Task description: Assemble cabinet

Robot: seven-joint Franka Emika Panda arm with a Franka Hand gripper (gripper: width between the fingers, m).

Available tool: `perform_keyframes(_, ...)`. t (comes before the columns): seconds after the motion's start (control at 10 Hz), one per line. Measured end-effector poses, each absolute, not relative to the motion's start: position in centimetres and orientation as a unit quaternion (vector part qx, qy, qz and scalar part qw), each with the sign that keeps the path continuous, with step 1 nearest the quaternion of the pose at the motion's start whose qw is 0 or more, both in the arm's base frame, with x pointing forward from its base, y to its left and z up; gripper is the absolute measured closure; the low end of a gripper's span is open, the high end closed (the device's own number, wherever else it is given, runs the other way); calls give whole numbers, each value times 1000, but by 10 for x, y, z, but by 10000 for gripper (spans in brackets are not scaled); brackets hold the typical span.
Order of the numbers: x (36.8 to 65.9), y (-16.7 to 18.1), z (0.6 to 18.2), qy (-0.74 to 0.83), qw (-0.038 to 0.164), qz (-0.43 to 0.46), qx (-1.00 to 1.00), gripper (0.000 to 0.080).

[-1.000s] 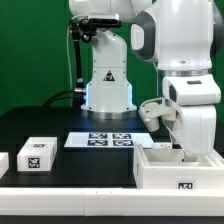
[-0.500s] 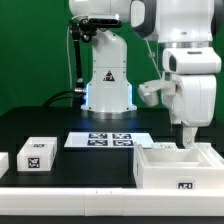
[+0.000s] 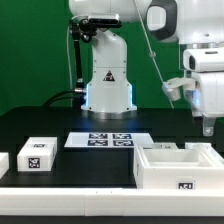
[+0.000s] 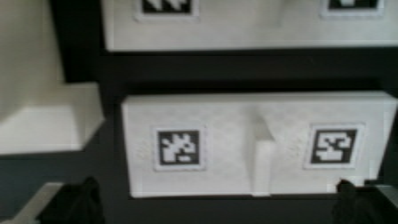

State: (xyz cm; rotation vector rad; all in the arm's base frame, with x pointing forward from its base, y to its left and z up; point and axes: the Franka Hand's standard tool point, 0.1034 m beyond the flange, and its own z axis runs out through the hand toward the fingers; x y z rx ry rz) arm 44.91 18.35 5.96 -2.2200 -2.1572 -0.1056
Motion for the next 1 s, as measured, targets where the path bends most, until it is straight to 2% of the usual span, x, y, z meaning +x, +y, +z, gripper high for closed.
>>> perform_keyframes(0.4, 452, 177, 58, -691, 22, -32, -721, 150)
perform_keyframes(0.6, 442, 181, 43, -683, 32, -35, -729, 150)
perform_keyframes(1.0, 447, 171, 42, -674, 31, -36, -737, 150)
